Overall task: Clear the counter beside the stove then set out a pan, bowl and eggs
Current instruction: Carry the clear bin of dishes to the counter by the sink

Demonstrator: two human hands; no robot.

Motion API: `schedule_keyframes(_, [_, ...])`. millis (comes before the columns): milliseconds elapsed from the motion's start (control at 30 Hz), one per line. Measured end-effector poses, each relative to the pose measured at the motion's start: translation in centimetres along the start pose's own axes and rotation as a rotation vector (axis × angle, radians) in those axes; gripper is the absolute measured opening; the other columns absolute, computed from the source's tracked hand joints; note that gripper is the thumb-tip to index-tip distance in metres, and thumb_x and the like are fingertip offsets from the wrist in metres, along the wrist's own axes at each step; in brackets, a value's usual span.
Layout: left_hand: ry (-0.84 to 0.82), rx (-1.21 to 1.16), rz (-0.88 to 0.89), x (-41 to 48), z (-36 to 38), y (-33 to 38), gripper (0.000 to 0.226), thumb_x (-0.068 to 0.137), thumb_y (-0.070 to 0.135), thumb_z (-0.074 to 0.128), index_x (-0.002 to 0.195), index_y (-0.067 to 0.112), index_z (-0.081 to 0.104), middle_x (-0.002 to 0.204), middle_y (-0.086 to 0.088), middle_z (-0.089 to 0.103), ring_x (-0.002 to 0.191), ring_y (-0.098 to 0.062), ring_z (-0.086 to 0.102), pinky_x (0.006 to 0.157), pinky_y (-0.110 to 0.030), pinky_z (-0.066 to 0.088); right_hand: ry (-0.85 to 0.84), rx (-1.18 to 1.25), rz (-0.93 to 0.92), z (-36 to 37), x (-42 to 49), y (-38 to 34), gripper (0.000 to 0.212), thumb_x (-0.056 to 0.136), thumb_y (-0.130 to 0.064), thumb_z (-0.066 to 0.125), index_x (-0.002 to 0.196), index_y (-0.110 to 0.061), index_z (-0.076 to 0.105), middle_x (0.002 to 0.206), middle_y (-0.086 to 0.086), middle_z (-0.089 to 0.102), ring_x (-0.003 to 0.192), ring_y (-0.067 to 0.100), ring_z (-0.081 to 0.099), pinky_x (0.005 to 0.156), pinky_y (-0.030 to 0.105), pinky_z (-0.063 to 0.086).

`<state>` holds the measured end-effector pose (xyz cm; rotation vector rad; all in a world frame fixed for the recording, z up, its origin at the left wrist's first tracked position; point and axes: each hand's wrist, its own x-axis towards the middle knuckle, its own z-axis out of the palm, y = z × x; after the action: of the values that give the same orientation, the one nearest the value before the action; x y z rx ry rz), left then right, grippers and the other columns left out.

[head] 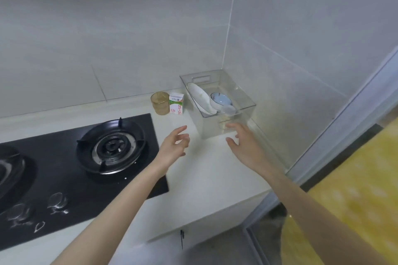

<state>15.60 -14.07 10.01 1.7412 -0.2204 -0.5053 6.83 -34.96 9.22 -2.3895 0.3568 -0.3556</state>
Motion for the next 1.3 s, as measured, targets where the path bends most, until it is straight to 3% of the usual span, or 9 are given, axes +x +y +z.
schedule_keyframes(167, [0.036,-0.004,-0.07,5.9,2.0,-0.1,0.046,0.096,0.023,0.053,0.14,0.028,0.042,0.13,-0.003,0.054,0.105,-0.02,0.059,0.087,-0.033,0.053,-0.083,-0.061,-0.022,0.6,6.4,3.5,0.043,0.09,-0.017,0.055,0.131,-0.027,0.047,0.133,-0.01,0.046,0.115,0.022,0.049,0.092,0.041,0.046])
schedule_keyframes(400, [-0.016,-0.005,-0.163,13.7,4.7,-0.2,0.06,0.094,0.031,0.057,0.148,0.032,0.029,0.146,-0.005,0.041,0.124,-0.022,0.05,0.094,-0.037,0.05,-0.213,-0.249,0.026,2.3,12.7,7.1,0.055,0.091,-0.013,0.051,0.143,-0.026,0.036,0.145,-0.005,0.036,0.123,0.029,0.045,0.094,0.044,0.046])
schedule_keyframes(633, [0.011,-0.05,-0.186,18.8,6.1,-1.2,0.075,0.088,0.022,0.064,0.149,0.036,0.023,0.145,-0.002,0.044,0.127,-0.016,0.048,0.088,-0.035,0.054,-0.2,-0.363,-0.066,3.4,15.6,9.8,0.033,0.09,-0.01,0.049,0.12,-0.021,0.057,0.12,-0.001,0.054,0.105,0.031,0.052,0.081,0.039,0.047])
schedule_keyframes(967, [0.05,-0.092,-0.179,17.7,6.7,-2.1,0.074,0.088,0.013,0.06,0.149,0.037,0.026,0.143,-0.006,0.045,0.124,-0.013,0.049,0.087,-0.036,0.056,-0.148,-0.3,-0.205,2.4,14.7,10.4,0.021,0.091,-0.007,0.052,0.104,-0.015,0.066,0.101,0.004,0.063,0.089,0.033,0.058,0.074,0.04,0.048])
schedule_keyframes(1300, [0.058,-0.113,-0.198,10.1,9.0,-3.1,0.073,0.089,0.011,0.057,0.149,0.037,0.026,0.144,-0.006,0.045,0.114,-0.016,0.056,0.09,-0.039,0.055,-0.224,-0.224,-0.153,0.6,8.4,10.5,0.01,0.09,-0.028,0.058,0.093,-0.021,0.066,0.092,-0.003,0.062,0.092,0.021,0.064,0.077,0.039,0.051])
